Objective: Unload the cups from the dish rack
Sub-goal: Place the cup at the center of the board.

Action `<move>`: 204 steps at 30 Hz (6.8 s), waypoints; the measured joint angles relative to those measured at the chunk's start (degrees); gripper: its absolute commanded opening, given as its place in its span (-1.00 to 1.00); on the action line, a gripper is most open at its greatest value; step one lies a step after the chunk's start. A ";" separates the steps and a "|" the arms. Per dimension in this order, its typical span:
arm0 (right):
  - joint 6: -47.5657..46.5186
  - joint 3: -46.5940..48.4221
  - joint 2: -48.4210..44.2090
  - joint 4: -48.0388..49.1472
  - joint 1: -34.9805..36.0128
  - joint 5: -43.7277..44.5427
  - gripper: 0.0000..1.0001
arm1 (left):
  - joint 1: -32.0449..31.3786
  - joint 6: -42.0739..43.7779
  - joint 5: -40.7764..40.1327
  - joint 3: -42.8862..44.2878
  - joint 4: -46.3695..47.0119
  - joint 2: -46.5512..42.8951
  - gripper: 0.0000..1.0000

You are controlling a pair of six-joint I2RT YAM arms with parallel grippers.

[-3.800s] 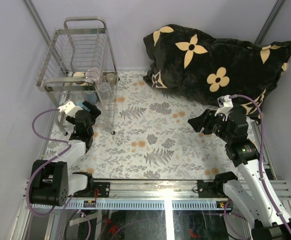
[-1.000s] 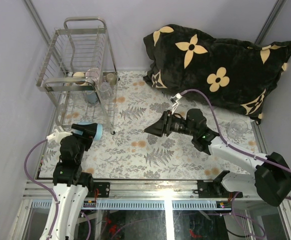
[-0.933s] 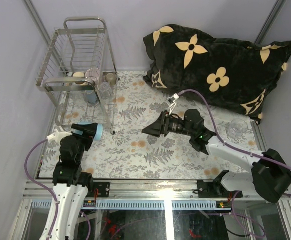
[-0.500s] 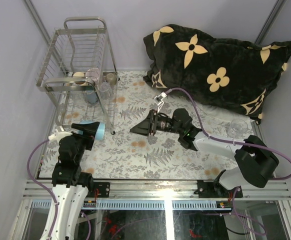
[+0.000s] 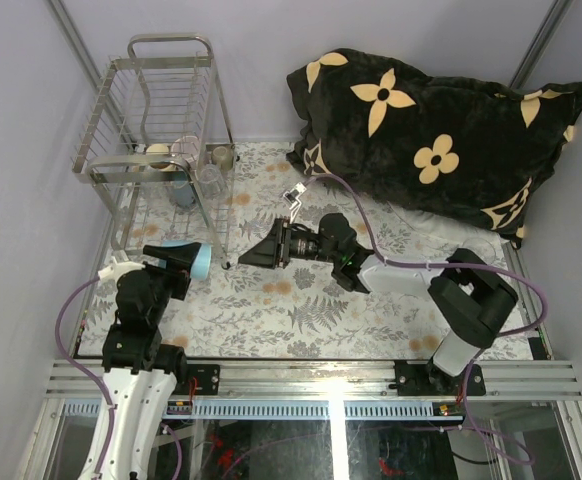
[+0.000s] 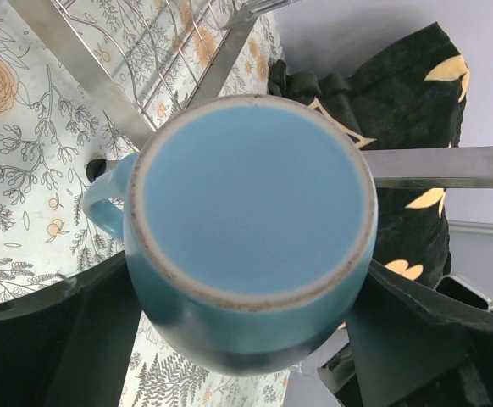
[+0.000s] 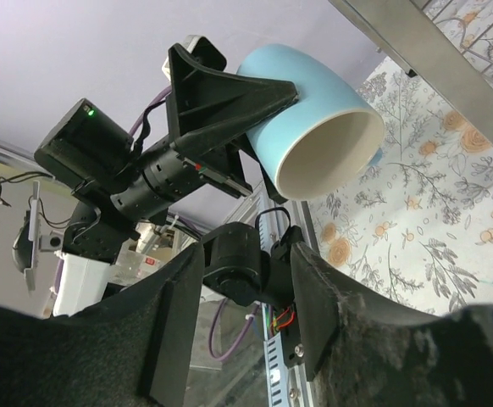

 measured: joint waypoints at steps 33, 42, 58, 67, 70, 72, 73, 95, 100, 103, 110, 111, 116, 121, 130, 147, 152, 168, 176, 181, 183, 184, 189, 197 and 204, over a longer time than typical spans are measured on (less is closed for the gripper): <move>-0.66 12.39 14.71 4.46 4.81 -1.01 0.04 | 0.00 0.46 1.57 0.92 -1.01 -0.31 -0.55; 3.13 15.78 17.62 6.08 5.01 -2.05 0.04 | 0.00 1.40 1.42 0.92 -1.27 -0.59 -0.55; 9.64 19.02 19.98 5.40 5.66 -3.23 -0.06 | 0.09 1.77 1.40 0.92 -0.13 -0.15 -0.56; 12.11 20.28 21.68 4.94 6.27 -3.02 -0.22 | 0.20 3.21 1.57 0.81 0.24 0.09 -0.56; 12.37 20.57 21.94 4.76 6.27 -2.78 -0.39 | 0.22 3.26 1.62 0.70 0.61 0.07 -0.55; 12.59 20.90 22.32 4.63 6.27 -2.69 -0.63 | 0.24 3.39 1.57 0.70 0.96 0.07 -0.56; 12.70 20.98 22.43 4.48 6.27 -2.54 -0.69 | 0.26 3.43 1.57 0.70 1.11 0.07 -0.55; 11.39 18.16 18.91 2.82 6.60 -0.48 -1.00 | 0.24 3.21 3.04 1.84 0.83 0.11 0.44; 9.46 17.05 15.91 -0.48 6.71 0.24 -1.00 | 0.17 3.21 5.05 2.45 0.85 -0.17 0.56; 8.63 16.52 14.32 -2.64 6.69 0.42 -1.00 | 0.17 3.21 6.40 2.91 0.83 0.13 0.64; 5.84 14.38 8.90 -8.72 6.54 1.01 -1.00 | -0.11 6.58 8.63 4.59 -0.98 0.74 0.90; 5.49 13.84 8.04 -9.90 6.38 1.01 -1.00 | -0.11 7.37 8.61 4.66 -1.14 0.74 0.90; 4.72 11.58 6.43 -12.20 5.20 1.36 -1.00 | -0.07 10.16 8.59 4.74 -1.99 0.70 0.92; 3.80 9.49 5.14 -13.53 4.52 1.88 -1.00 | -0.07 11.61 8.74 4.81 -3.08 0.72 0.94; 0.61 2.43 -1.92 -24.85 -0.17 4.50 -1.00 | -0.07 15.39 9.18 8.61 -3.72 2.05 0.94; -18.78 7.19 -23.06 -68.70 -14.53 17.05 -1.00 | -0.07 27.08 2.12 17.35 -7.08 19.43 0.91; -24.79 13.92 -22.56 -82.16 -23.47 21.55 -1.00 | -0.07 30.67 0.42 17.88 -6.93 20.96 0.91; -35.89 34.71 -3.34 -103.19 -38.88 34.40 -1.00 | -1.18 39.15 -1.01 18.80 -3.50 27.02 0.93; -37.20 34.12 -0.04 -106.99 -40.76 34.95 -1.00 | -2.82 39.98 -1.55 18.80 -3.19 27.06 0.93; -38.23 34.12 -0.04 -109.22 -42.18 35.01 -1.00 | -3.74 40.19 -1.64 18.80 -3.15 27.21 0.94; -38.75 34.12 -0.02 -110.31 -42.77 35.04 -1.00 | -4.50 40.44 -1.77 18.80 -3.13 27.58 0.95; -39.06 34.12 -0.02 -110.95 -43.01 35.21 -1.00 | -4.81 40.57 -1.86 18.80 -3.10 27.76 0.95; -40.30 34.12 0.28 -113.52 -43.41 37.05 -1.00 | -6.82 41.68 -3.06 18.80 -2.67 28.72 1.00; -41.16 31.95 2.78 -114.62 -43.45 37.46 -1.00 | -8.07 42.42 -4.63 18.82 -2.67 29.38 1.00; -41.57 30.60 5.40 -114.88 -43.45 36.98 -1.00 | -8.70 42.47 -4.90 18.82 -2.62 29.53 1.00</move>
